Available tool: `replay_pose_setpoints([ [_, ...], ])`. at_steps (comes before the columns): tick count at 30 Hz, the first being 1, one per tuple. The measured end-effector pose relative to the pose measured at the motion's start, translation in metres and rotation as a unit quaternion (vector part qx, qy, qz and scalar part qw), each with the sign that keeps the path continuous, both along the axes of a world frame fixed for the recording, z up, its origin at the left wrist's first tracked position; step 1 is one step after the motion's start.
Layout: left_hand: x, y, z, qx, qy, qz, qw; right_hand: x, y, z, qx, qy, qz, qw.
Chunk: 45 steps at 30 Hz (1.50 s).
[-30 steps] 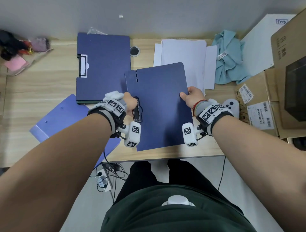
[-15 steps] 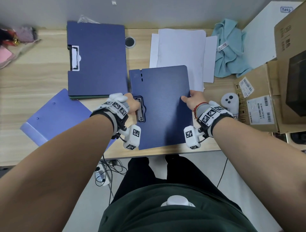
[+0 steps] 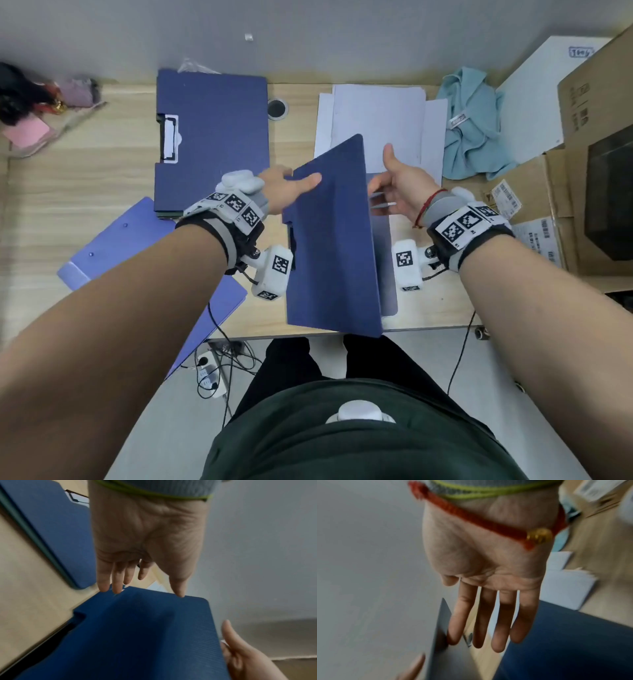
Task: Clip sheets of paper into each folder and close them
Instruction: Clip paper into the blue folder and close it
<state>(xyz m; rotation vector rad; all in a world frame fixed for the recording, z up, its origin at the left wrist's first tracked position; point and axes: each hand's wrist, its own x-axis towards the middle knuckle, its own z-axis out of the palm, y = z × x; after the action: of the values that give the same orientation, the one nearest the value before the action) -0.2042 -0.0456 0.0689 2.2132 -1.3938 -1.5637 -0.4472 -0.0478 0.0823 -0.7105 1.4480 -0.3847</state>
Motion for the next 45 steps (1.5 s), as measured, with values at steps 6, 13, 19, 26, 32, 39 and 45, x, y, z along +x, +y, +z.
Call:
replay_pose_setpoints([
  [6,0.019,-0.023,0.054,-0.090,0.015,0.070,0.993,0.079,-0.015,0.028,-0.018,-0.085,0.148,0.985],
  [13,0.087,-0.023,0.043,-0.121,-0.099,0.075,0.985,0.122,-0.006,-0.016,0.015,0.032,0.214,0.976],
  [19,0.139,-0.013,0.007,-0.097,-0.176,0.102,0.974,0.116,0.003,-0.065,0.032,0.229,0.359,0.904],
  [26,0.169,-0.011,-0.024,-0.052,-0.268,0.033,0.962,0.127,-0.004,-0.074,0.031,0.284,0.373,0.883],
  [32,0.158,-0.013,-0.035,-0.029,-0.359,-0.029,0.933,0.127,-0.006,-0.076,0.031,0.302,0.349,0.887],
  [39,0.097,-0.061,-0.021,-0.066,-0.340,-0.071,0.935,0.083,-0.033,-0.072,0.020,0.261,0.175,0.949],
  [45,0.026,-0.082,-0.027,-0.043,-0.201,-0.163,0.965,0.005,-0.083,-0.065,-0.006,0.378,0.074,0.923],
])
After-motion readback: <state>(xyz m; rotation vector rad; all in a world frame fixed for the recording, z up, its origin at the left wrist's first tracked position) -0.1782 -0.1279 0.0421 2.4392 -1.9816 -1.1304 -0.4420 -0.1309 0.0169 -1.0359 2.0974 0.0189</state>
